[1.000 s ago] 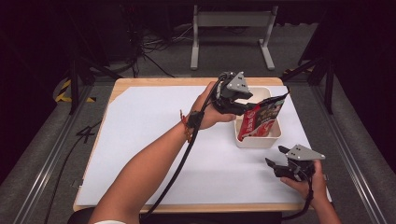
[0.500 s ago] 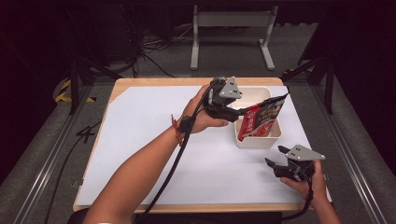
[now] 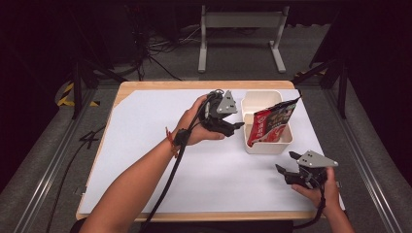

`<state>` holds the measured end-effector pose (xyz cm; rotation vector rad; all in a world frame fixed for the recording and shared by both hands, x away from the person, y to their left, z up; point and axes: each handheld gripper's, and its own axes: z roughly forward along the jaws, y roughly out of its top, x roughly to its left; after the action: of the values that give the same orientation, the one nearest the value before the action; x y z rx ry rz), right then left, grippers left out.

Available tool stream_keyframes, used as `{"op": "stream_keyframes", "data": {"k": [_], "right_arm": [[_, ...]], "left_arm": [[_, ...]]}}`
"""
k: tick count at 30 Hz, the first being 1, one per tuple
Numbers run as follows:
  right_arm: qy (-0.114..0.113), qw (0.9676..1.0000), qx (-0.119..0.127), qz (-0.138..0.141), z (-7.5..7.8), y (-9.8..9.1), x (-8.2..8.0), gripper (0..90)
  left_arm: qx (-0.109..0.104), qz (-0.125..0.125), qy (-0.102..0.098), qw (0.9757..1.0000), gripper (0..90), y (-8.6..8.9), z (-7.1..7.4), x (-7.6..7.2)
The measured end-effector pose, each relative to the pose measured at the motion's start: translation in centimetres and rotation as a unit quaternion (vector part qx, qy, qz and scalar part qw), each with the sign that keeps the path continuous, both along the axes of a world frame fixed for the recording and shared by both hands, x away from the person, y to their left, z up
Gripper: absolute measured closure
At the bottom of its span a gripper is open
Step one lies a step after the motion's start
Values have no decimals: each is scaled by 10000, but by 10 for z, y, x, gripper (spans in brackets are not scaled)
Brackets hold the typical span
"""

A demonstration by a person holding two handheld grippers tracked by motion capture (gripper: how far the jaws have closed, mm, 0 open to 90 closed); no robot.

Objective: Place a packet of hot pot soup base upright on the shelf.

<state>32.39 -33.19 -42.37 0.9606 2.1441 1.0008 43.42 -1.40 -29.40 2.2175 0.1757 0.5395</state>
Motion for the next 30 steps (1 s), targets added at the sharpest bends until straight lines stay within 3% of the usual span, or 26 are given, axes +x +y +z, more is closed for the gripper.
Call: {"op": "stream_keyframes", "data": {"k": [11,15,30], "right_arm": [[-25,10000,-18,15,0,1,0,314],[-22,10000,-16,27,0,1,0,312],[-52,9999,-105,51,0,5,-1,276]], "left_arm": [[162,235,-132,9995,214,29,-15,-4],[164,325,-51,9993,199,39,-21,-6],[333,550,-102,9979,182,72,-39,-13]]}}
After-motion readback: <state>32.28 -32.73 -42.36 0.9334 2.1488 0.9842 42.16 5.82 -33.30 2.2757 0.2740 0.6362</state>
